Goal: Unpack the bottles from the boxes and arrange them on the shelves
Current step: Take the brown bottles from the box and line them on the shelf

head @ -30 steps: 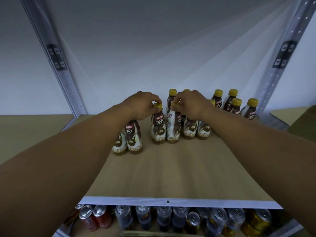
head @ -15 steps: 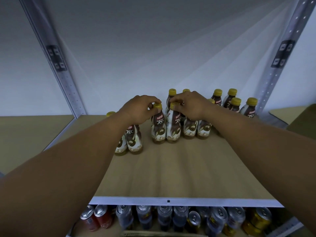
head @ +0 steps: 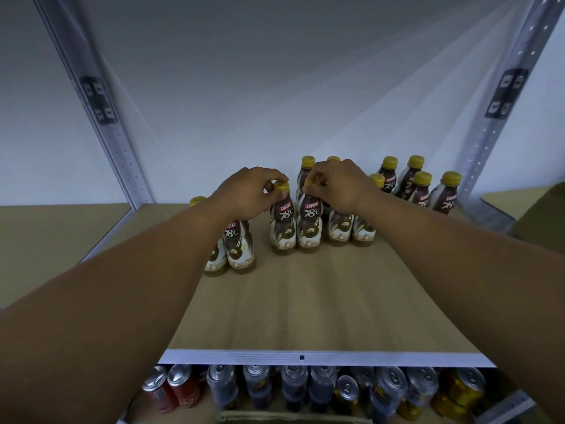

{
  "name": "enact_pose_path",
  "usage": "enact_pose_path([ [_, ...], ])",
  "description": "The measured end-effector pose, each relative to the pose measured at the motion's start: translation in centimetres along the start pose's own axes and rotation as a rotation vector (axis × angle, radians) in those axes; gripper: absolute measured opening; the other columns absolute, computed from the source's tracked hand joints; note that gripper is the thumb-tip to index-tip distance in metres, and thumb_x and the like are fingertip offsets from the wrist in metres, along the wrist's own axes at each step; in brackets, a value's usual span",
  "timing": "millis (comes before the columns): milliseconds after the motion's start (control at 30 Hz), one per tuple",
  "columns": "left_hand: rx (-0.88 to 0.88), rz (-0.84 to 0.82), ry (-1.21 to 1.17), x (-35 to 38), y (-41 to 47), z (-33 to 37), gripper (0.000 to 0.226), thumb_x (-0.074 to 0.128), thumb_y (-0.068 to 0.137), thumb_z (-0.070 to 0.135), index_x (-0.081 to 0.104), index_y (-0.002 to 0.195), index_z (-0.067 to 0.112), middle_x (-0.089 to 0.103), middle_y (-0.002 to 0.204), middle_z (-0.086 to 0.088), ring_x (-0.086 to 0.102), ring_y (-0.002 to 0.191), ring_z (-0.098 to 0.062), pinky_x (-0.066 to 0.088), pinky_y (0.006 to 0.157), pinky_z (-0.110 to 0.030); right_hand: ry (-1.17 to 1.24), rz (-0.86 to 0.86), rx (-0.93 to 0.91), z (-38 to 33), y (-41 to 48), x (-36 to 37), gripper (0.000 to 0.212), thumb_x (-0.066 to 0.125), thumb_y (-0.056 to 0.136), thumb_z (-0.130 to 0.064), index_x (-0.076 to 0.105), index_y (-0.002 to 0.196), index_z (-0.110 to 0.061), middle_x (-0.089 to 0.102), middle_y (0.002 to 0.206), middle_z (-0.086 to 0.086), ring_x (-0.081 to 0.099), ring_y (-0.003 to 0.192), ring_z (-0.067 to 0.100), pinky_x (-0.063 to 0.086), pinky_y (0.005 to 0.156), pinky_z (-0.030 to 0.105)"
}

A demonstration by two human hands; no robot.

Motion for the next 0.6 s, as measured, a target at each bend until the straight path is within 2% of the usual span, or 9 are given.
enact_pose_path([
  [100,-0.002,0.002,-0.002,0.07,-0.02,-0.08,0.037,0.059,0.1,0.043,0.061,0.135,0.031,0.067,0.119,0.001,0.07,0.078,-0.011,0.055,0.091,-0.039,0.057,0.0,0.003,-0.03,-0.17,-0.28,0.03,0.066,0.094,-0.04,0.07,0.115,-0.019,0.051,0.096,-0.007,0.051,0.095,0.014,0.037,0.08,0.026],
  [233,-0.002,0.005,0.004,0.15,0.12,-0.28,0.038,0.059,0.099,0.044,0.061,0.135,0.032,0.067,0.119,0.002,0.069,0.087,-0.015,0.054,0.093,-0.041,0.084,-0.034,0.019,0.48,-0.57,-0.38,0.033,0.065,0.096,-0.035,0.069,0.124,-0.02,0.067,0.106,0.002,0.058,0.099,0.017,0.038,0.081,0.023],
  [400,-0.007,-0.003,0.015,0.3,0.27,-0.45,0.039,0.059,0.1,0.044,0.06,0.137,0.034,0.067,0.121,0.002,0.068,0.093,-0.017,0.054,0.094,-0.042,0.103,-0.02,0.042,0.71,-0.45,-0.13,0.031,0.068,0.094,-0.037,0.069,0.12,-0.019,0.066,0.102,0.002,0.057,0.093,0.016,0.039,0.078,0.026],
  [600,-0.013,0.026,0.002,0.24,0.31,-0.6,0.036,0.06,0.099,0.044,0.06,0.134,0.034,0.067,0.117,0.001,0.066,0.093,-0.018,0.053,0.093,-0.041,0.099,-0.031,0.03,0.83,-0.55,-0.24,0.032,0.067,0.095,-0.036,0.069,0.122,-0.019,0.067,0.105,0.003,0.06,0.099,0.02,0.042,0.08,0.027],
])
Point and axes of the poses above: each hand's wrist, its own y-axis towards the middle knuckle, its own x-axis out of the palm, z = x × y, the point moved 7 cm from there along y, towards the middle knuckle
